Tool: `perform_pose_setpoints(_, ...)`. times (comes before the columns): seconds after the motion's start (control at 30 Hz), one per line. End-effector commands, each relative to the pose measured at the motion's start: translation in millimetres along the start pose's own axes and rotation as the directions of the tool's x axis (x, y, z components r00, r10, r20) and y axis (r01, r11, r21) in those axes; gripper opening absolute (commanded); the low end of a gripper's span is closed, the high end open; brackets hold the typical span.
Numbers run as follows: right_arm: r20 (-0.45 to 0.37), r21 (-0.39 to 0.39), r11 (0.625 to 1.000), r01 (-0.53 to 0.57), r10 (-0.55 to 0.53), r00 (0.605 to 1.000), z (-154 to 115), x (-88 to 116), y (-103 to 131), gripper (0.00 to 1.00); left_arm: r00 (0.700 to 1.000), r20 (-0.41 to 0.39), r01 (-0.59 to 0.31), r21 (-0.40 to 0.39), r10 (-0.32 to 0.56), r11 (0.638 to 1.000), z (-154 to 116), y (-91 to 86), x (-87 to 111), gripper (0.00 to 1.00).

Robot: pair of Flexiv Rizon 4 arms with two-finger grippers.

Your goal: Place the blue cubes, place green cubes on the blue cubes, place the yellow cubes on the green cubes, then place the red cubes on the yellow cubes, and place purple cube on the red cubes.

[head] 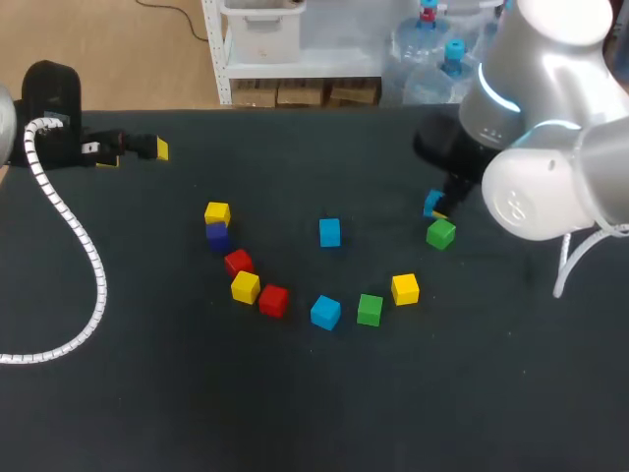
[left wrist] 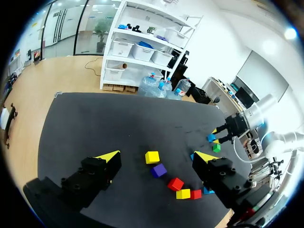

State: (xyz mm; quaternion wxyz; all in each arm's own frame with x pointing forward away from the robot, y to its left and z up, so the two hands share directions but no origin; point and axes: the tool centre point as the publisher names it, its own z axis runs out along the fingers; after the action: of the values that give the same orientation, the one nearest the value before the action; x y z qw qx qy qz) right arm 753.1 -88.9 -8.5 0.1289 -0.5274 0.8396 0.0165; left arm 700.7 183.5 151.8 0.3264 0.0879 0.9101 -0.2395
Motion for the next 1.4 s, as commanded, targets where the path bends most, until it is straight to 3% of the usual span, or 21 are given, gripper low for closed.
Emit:
perform_pose_setpoints(0.03,-0.002,-0.001,1.0,0.003,-0.003,1.0,3.9,0.1,-0.7,0.51,1.0,0.004,-0.001,0.006,0.001,1.0,0.3,1.6,0.8,1.0)
perform_pose_setpoints(0.17,-0.005,-0.002,1.0,0.008,-0.008,1.0,6.3,0.1,-1.7,0.5,1.0,0.004,-0.001,0.006,0.001,1.0,0.3,1.6,0.8,1.0)
perform_pose_setpoints(0.23,-0.005,-0.002,1.0,0.009,-0.009,1.0,7.4,0.1,-2.8,0.44,1.0,0.004,-0.001,0.006,0.001,1.0,0.3,1.6,0.8,1.0)
perform_pose_setpoints(0.3,-0.004,-0.001,1.0,0.01,-0.01,1.0,7.7,0.4,-3.7,0.33,1.0,0.004,-0.001,0.006,0.001,1.0,0.3,1.6,0.8,1.0)
perform_pose_setpoints(0.4,-0.003,0.0,1.0,0.009,-0.009,1.0,7.3,1.0,-4.5,0.02,1.0,0.004,-0.001,0.006,0.001,1.0,0.3,1.6,0.8,1.0)
perform_pose_setpoints(0.43,-0.002,0.001,1.0,0.009,-0.009,1.0,7.3,1.0,-4.6,0.0,1.0,0.004,-0.001,0.006,0.001,1.0,0.3,1.6,0.8,1.0)
perform_pose_setpoints(0.67,0.003,-0.007,0.999,0.035,-0.035,0.999,3.0,-2.8,-3.6,0.0,1.0,0.004,-0.001,0.006,0.001,1.0,0.3,1.6,0.8,1.0)
perform_pose_setpoints(1.03,0.031,-0.034,0.989,0.143,-0.142,0.989,-9.0,-33.2,1.1,0.0,1.0,0.004,-0.001,0.006,0.001,1.0,0.3,1.6,0.8,1.0)
perform_pose_setpoints(1.4,0.037,-0.098,0.946,0.308,-0.306,0.951,-4.5,-67.9,37.0,0.0,1.0,0.004,-0.001,0.006,0.001,1.0,0.3,1.6,0.8,1.0)
